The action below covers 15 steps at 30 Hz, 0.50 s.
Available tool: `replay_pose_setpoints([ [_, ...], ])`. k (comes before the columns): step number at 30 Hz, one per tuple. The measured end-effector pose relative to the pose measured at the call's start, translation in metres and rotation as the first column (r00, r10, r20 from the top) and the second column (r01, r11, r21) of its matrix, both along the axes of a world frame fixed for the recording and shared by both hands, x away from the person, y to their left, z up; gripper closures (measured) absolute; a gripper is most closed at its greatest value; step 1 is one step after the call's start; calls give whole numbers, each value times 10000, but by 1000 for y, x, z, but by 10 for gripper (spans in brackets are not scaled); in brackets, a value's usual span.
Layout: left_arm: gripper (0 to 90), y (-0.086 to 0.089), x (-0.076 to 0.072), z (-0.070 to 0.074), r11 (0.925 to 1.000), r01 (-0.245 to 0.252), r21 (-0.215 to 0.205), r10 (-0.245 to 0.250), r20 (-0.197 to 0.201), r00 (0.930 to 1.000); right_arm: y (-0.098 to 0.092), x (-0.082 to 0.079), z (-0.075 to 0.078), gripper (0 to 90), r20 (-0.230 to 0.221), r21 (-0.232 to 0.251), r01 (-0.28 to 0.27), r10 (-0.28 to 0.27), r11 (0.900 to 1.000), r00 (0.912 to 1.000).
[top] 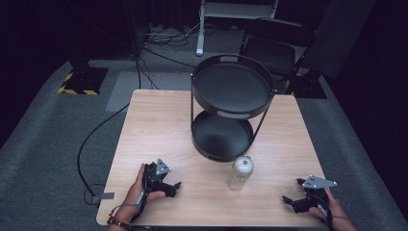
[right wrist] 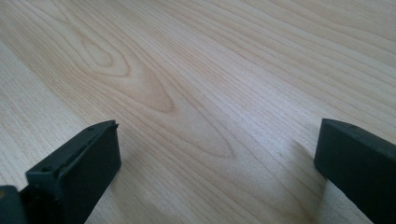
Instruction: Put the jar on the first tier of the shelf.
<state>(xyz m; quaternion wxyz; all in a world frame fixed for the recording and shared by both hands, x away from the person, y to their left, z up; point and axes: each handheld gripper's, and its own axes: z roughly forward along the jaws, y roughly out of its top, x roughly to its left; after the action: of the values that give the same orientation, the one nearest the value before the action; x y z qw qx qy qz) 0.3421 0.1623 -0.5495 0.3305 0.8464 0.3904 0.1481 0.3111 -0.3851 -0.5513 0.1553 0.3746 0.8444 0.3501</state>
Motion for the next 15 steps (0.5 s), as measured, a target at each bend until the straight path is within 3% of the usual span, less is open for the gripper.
replay_pose_setpoints([
  [15,0,0,0,0,10000,6,0,-6,12,10000,1,0,1,2,-115,-115,41,-42,9999,9999],
])
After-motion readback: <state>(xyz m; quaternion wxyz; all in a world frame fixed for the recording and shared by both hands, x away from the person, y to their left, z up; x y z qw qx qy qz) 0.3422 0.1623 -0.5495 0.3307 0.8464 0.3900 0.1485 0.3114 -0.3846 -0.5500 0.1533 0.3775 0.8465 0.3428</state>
